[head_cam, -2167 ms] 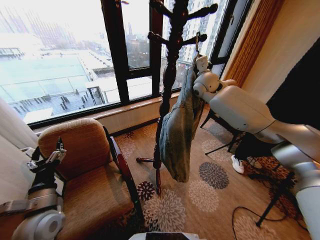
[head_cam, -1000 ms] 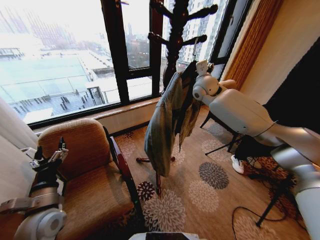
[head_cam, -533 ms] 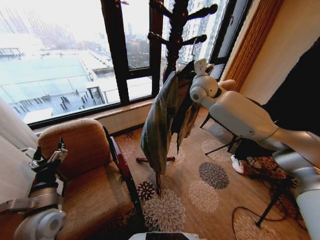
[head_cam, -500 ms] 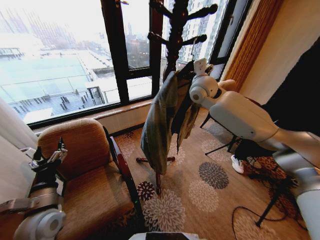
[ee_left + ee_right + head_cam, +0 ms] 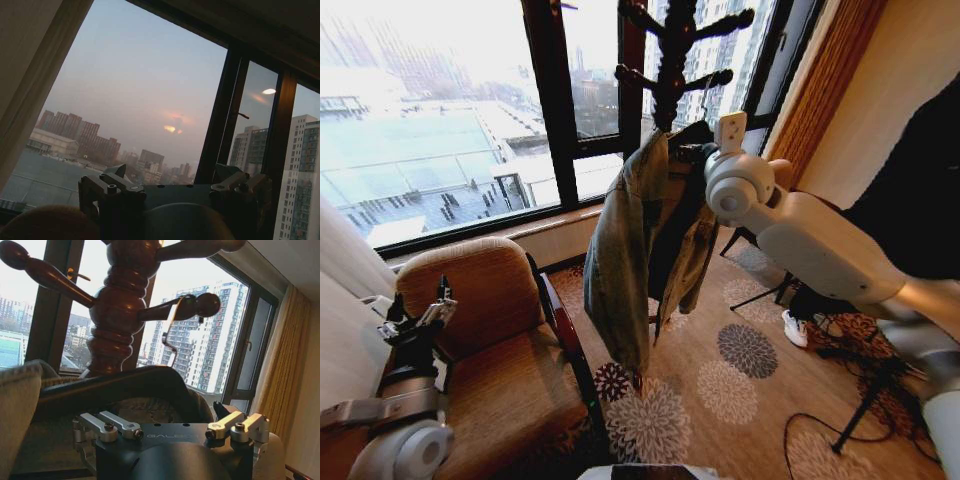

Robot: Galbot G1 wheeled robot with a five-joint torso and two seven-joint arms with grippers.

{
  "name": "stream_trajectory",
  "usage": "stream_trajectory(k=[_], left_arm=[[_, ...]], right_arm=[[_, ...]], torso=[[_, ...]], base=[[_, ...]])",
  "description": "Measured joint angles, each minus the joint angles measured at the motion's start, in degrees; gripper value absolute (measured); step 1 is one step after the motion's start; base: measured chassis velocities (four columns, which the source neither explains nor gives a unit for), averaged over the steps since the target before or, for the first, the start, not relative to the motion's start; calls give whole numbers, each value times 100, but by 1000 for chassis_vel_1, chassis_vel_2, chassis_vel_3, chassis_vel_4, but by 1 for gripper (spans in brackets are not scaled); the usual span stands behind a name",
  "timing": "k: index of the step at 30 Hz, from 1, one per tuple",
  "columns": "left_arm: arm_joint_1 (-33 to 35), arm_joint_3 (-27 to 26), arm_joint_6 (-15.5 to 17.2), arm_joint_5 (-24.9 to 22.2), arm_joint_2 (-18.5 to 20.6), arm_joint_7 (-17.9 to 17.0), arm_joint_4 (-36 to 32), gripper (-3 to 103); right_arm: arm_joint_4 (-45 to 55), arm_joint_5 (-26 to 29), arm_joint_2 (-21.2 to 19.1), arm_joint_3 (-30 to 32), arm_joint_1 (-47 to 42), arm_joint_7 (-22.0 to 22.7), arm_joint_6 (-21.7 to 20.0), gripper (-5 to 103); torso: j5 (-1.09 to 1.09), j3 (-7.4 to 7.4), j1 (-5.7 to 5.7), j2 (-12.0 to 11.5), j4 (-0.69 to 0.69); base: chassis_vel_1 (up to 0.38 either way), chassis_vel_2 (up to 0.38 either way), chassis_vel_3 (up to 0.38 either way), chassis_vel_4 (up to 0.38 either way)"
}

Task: Pick up the clothes from the bed and hang them on the clothes hanger.

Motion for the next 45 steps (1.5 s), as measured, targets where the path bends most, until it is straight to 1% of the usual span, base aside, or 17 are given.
stream_trajectory(k=[13,15,16,17,18,21,23,26,27,29,32,33,37,38,42,43,45], left_arm=[[80,86,7,160,-108,-4,-98,100],[91,107,7,186,-130,-8,-128,100],[103,121,7,206,-145,-10,-150,100],[103,121,7,206,-145,-10,-150,100],[110,130,7,218,-154,-12,-162,100],[152,158,7,293,-179,-17,-200,100],[158,161,7,302,-183,-18,-205,100],[193,212,5,398,-230,-21,-242,100],[193,212,5,398,-230,-21,-242,100],[211,249,4,472,-257,-21,-259,100],[215,307,4,584,-287,-27,-270,100],[215,307,4,584,-287,-27,-270,100],[243,368,4,728,-327,-30,-270,100],[243,368,4,728,-327,-30,-270,100],[278,336,5,751,-313,-40,-251,100],[278,336,5,751,-313,-40,-251,100],[290,319,7,771,-304,-56,-235,100]], right_arm=[[266,64,-281,331,-321,-129,197,100],[309,58,-349,477,-479,-337,456,100],[367,51,-381,629,-664,-549,740,100],[367,51,-381,629,-664,-549,740,100],[408,45,-400,726,-795,-695,939,100],[642,-15,-513,1375,-1514,-1482,1798,100],[687,-34,-535,1511,-1629,-1619,1944,100],[1005,-75,-583,2320,-2360,-2115,2641,100],[1005,-75,-583,2320,-2360,-2115,2641,100],[1175,-139,-570,2706,-2820,-2349,2996,100],[1387,-381,-426,3286,-3707,-2724,3420,100],[1387,-381,-426,3286,-3707,-2724,3420,100],[1556,-1146,29,4172,-4909,-3487,3926,100],[1556,-1146,29,4172,-4909,-3487,3926,100],[1444,-2088,632,4745,-5941,-4133,4306,100],[1444,-2088,632,4745,-5941,-4133,4306,100],[1425,-2537,1014,4971,-6421,-4290,4342,100]], torso=[[-1,0,1,0,1],[-2,0,1,0,0],[-1,0,0,0,0],[-1,0,0,0,0],[0,0,1,0,0],[1,0,1,-1,1],[2,1,1,-1,0],[1,0,0,-1,-1],[1,0,0,-1,-1],[0,-1,0,0,0],[2,0,0,-1,0],[2,0,0,-1,0],[-2,0,0,0,0],[-2,0,0,0,0],[0,0,0,0,0],[0,0,0,0,0],[-2,0,0,0,0]], base=[[0,0,0,0],[0,0,0,0],[0,0,0,0],[0,0,0,0],[0,0,0,0],[0,0,0,0],[0,0,0,0],[0,0,0,0],[0,0,0,0],[0,0,0,0],[0,0,0,0],[0,0,0,0],[0,0,0,0],[0,0,0,0],[0,0,0,0],[0,0,0,0],[0,0,0,0]])
